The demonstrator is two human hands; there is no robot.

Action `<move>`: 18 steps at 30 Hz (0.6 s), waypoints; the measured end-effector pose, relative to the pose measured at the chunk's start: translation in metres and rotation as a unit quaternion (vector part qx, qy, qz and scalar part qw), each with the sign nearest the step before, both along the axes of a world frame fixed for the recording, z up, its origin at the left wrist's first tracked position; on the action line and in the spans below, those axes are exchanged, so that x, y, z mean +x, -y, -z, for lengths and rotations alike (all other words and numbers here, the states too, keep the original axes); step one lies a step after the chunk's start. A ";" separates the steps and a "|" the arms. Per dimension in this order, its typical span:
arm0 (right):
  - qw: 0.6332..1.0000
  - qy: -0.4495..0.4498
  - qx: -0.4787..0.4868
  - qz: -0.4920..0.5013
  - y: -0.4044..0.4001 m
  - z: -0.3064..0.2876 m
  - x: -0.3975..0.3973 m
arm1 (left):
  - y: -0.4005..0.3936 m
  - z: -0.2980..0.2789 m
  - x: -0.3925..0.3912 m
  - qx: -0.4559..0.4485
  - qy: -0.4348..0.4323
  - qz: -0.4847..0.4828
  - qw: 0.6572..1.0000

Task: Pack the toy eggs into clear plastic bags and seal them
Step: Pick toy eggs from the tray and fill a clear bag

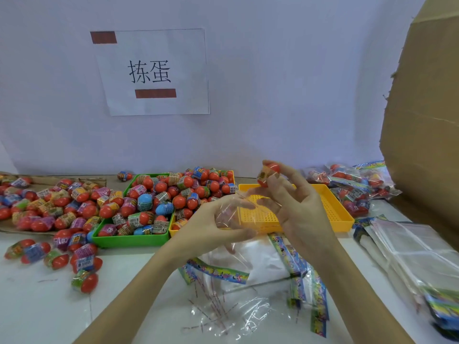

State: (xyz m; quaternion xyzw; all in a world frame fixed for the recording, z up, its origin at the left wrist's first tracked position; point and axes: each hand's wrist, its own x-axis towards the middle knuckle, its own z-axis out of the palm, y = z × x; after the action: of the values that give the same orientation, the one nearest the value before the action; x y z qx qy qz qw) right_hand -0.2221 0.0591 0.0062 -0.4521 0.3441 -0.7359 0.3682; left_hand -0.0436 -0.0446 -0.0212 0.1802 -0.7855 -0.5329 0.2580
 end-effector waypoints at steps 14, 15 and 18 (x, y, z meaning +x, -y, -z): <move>0.957 -0.252 0.074 0.126 0.002 0.014 0.014 | -0.002 0.008 -0.002 -0.088 0.000 -0.041 0.995; 0.960 -0.243 0.073 0.116 0.002 0.013 0.013 | -0.001 0.008 -0.003 -0.083 -0.010 -0.045 0.995; 0.972 -0.213 0.074 0.072 0.001 0.011 0.012 | 0.000 0.007 -0.002 -0.076 -0.025 -0.050 0.996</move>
State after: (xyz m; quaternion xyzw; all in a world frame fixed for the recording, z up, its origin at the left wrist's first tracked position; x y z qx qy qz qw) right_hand -0.2103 0.0578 -0.0049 -0.5440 0.4999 -0.6197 0.2648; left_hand -0.0455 -0.0448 -0.0285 0.1854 -0.8070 -0.4626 0.3167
